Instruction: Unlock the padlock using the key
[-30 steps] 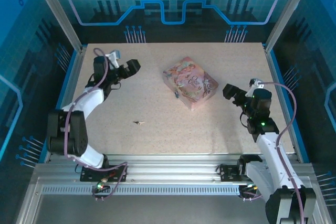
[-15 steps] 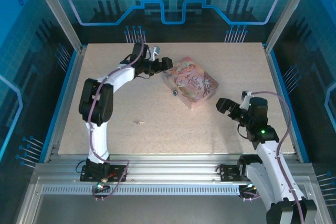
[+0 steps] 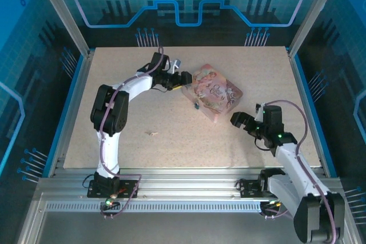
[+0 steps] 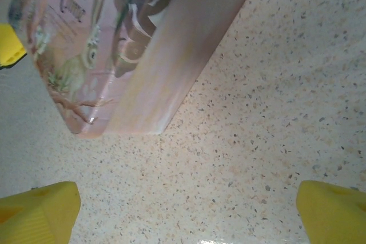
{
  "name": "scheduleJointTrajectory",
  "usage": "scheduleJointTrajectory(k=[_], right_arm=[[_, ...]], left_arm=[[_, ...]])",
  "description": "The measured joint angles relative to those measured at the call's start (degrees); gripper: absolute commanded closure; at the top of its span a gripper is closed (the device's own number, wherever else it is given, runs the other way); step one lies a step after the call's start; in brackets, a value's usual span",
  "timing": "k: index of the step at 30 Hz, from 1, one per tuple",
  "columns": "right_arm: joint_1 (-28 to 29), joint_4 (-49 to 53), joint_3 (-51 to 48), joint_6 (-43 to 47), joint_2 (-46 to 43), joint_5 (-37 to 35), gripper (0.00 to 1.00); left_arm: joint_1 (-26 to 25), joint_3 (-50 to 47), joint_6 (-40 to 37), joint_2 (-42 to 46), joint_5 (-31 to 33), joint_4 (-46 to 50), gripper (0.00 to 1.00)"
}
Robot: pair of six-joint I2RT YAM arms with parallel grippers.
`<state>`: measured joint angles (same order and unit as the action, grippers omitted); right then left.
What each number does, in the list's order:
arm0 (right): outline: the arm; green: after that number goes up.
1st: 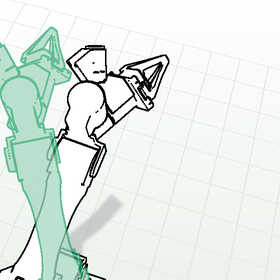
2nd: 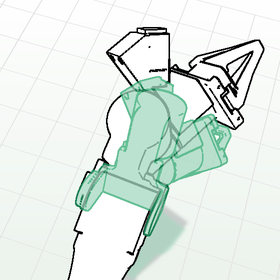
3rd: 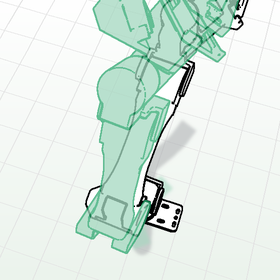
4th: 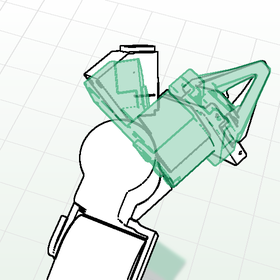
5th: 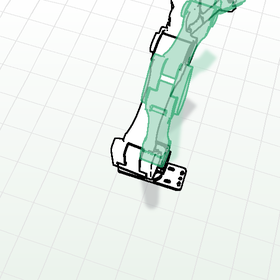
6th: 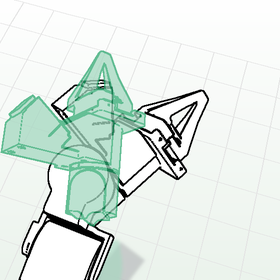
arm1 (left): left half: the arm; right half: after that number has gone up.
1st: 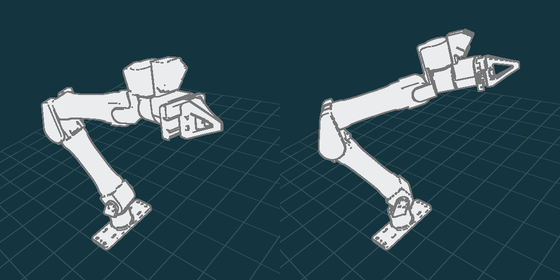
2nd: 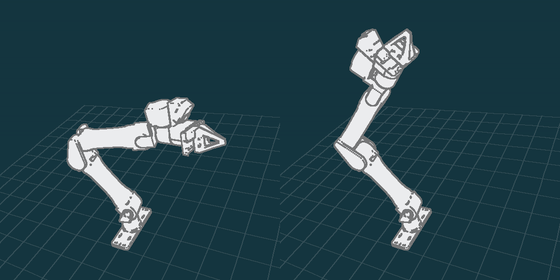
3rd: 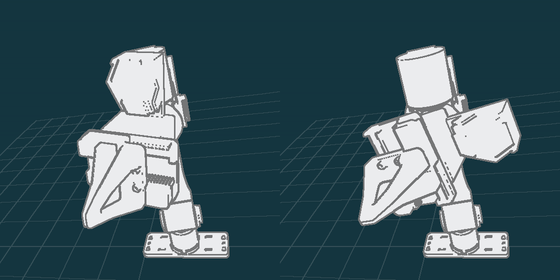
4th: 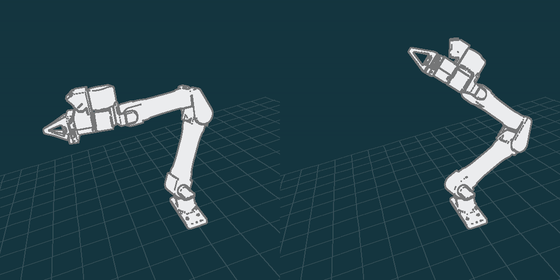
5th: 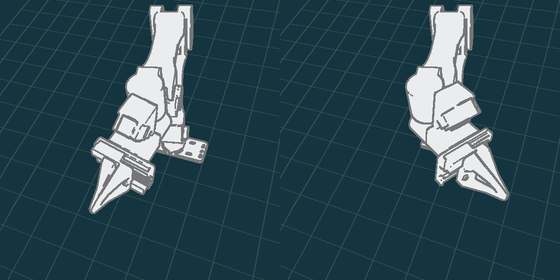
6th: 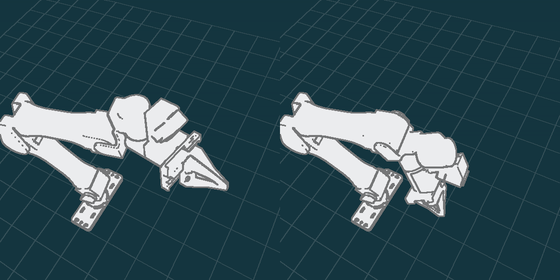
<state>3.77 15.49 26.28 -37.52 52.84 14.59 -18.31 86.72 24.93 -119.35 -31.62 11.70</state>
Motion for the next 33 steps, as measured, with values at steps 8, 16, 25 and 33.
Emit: scheduleJointTrajectory(k=[8,16,25,33], right_arm=[[0.37,-1.64,5.97,-0.02,9.18,-0.98,0.05],[0.48,-2.25,7.04,-0.02,9.79,-2.19,0.05],[0.83,-2.67,7.06,-0.22,10.71,-2.60,0.05],[0.83,-3.80,9.40,-0.92,16.33,-2.51,0.06]], left_arm=[[-2.21,-7.45,-1.14,6.73,1.84,-0.72,0.17],[-1.73,-2.67,-2.84,5.75,12.44,2.47,0.15],[-1.64,16.65,-4.09,-5.05,11.74,6.32,0.16],[-2.49,14.75,-5.86,-6.71,8.83,8.46,0.20]])
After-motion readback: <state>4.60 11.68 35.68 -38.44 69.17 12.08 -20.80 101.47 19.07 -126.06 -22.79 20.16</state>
